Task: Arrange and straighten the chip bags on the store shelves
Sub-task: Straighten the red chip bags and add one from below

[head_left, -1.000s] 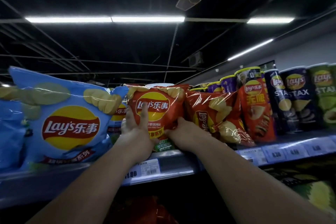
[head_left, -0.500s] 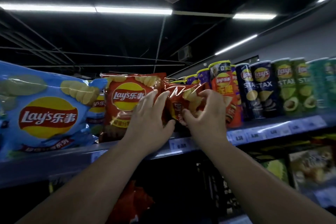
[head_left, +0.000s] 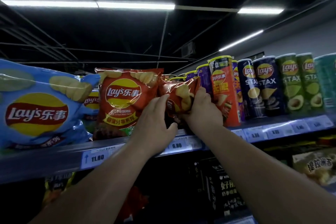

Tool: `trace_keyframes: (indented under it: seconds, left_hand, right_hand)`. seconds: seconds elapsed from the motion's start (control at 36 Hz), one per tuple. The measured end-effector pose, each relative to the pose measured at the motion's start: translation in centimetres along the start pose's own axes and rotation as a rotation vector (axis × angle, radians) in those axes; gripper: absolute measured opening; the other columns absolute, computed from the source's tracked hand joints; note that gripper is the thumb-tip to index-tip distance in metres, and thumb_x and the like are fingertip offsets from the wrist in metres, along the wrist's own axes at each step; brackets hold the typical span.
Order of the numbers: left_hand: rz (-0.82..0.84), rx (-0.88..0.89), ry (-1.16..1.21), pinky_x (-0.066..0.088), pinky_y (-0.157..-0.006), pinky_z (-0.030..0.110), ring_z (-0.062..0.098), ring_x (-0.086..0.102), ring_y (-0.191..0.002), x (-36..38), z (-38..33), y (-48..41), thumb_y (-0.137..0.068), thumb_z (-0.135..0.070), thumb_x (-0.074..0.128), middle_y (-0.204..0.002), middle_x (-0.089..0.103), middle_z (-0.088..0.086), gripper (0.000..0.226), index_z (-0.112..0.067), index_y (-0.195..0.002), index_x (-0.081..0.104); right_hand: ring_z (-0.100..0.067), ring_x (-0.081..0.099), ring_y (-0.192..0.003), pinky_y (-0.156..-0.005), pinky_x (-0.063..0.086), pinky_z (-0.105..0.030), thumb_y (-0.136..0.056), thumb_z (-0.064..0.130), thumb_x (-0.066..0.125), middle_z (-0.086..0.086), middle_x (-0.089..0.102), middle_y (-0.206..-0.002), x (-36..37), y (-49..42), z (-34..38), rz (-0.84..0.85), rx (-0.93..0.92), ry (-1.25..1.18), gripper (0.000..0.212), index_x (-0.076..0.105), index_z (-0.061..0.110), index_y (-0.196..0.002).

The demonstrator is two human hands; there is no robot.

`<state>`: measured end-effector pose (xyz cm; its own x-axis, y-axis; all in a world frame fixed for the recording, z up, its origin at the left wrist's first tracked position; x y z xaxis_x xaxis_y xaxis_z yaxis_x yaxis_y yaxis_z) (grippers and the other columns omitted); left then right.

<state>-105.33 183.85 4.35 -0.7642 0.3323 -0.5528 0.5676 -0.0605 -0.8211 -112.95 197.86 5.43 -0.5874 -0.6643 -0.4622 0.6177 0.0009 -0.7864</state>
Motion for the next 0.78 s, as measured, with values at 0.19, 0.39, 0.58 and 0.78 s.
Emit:
trace_keyframes:
  seconds: [0.19,0.39,0.58,0.78]
  left_hand:
    - [0.028,-0.125,0.204,0.029,-0.116,0.033,0.014,0.03,-0.143,-0.4,1.2,-1.0,-0.08,-0.031,0.079,-0.156,0.029,-0.006,0.096,-0.031,-0.155,0.018]
    - [-0.092,-0.128,0.37,0.038,-0.112,0.042,0.015,0.037,-0.137,-3.6,0.9,-3.0,-0.076,-0.031,0.084,-0.15,0.037,-0.005,0.097,-0.036,-0.151,0.023]
    - [0.04,-0.001,0.509,0.043,-0.097,0.029,0.005,0.043,-0.126,-6.4,-2.6,-4.9,-0.059,-0.034,0.093,-0.146,0.042,-0.011,0.12,-0.038,-0.152,0.017]
    - [0.02,-0.132,0.714,0.056,-0.092,0.04,0.013,0.065,-0.11,-5.2,-1.4,-5.3,-0.061,-0.036,0.093,-0.121,0.066,-0.01,0.088,-0.033,-0.137,0.047]
  right_hand:
    - [-0.026,0.063,-0.078,-0.061,0.043,-0.034,-0.089,0.028,0.072,-0.002,0.064,-0.104,-4.8,-1.0,0.1,-0.126,-0.056,-0.112,0.047,0.037,0.023,-0.119]
    - [-0.022,0.059,-0.086,-0.073,0.049,-0.038,-0.087,0.034,0.071,0.005,0.062,-0.101,-12.1,-2.1,3.7,-0.071,-0.22,0.068,0.042,0.047,0.03,-0.121]
    - [0.003,0.048,-0.081,-0.066,0.038,-0.022,-0.077,0.023,0.084,0.024,0.049,-0.089,-14.9,-2.5,8.0,0.257,-0.504,0.283,0.056,0.059,0.035,-0.126]
    - [-0.018,0.04,-0.141,-0.122,0.002,-0.059,-0.079,0.052,0.077,0.015,0.06,-0.135,-15.4,-3.5,7.4,0.014,-0.498,0.451,0.066,0.052,0.04,-0.139]
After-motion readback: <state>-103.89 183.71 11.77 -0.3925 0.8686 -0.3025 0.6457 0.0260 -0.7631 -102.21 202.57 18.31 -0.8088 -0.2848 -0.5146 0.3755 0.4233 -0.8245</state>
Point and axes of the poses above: each hand's wrist, its own y-axis away from the middle knuckle, its own x-axis out of the palm, z = x × y, the point moved 7 cm from there along -y, towards the middle knuckle
